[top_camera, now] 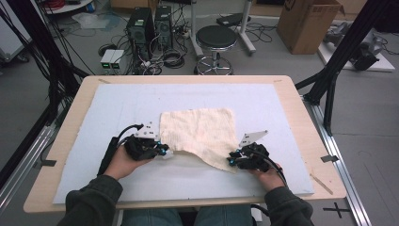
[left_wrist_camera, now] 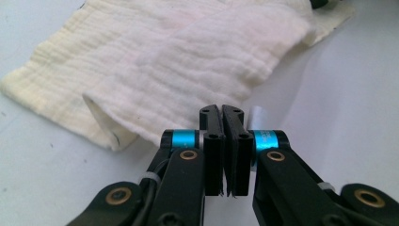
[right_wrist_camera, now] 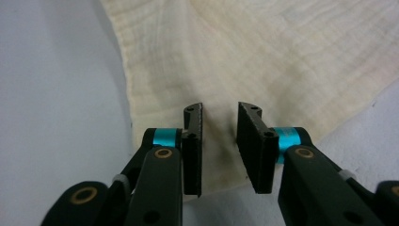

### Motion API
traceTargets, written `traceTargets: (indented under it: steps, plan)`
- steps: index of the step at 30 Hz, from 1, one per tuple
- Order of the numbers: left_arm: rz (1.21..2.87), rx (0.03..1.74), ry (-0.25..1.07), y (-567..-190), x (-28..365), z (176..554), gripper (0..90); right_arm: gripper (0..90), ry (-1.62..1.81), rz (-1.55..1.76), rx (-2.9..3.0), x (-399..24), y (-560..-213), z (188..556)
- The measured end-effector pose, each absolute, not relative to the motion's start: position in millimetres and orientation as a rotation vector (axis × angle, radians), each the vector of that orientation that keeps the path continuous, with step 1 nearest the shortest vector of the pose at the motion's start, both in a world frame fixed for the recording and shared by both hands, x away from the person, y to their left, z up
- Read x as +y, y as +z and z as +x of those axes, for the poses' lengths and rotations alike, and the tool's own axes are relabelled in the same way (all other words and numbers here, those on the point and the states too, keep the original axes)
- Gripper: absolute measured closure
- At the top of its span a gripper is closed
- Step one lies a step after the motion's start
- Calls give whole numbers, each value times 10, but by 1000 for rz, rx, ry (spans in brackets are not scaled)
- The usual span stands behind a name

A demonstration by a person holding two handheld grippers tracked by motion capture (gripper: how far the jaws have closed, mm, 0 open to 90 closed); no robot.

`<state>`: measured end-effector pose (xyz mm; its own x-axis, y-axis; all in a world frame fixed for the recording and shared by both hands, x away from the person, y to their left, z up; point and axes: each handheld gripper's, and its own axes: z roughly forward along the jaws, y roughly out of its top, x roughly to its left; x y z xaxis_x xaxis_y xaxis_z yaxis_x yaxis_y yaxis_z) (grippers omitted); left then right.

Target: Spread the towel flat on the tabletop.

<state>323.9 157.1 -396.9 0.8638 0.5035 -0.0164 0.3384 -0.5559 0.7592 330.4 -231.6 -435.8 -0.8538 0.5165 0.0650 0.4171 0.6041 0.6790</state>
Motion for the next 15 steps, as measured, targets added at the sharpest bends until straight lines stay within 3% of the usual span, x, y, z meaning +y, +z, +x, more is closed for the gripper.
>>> traceTargets:
  steps: [9, 15]
  plan:
    - [2193, 592, 271, -3985, 1753, 2971, 868, 657, 1222, 724, 2693, -2342, -4253, 3220]
    - [2184, 594, 271, -4104, 1816, 2801, 868, 621, 1125, 665, 2794, -2296, -4331, 3130]
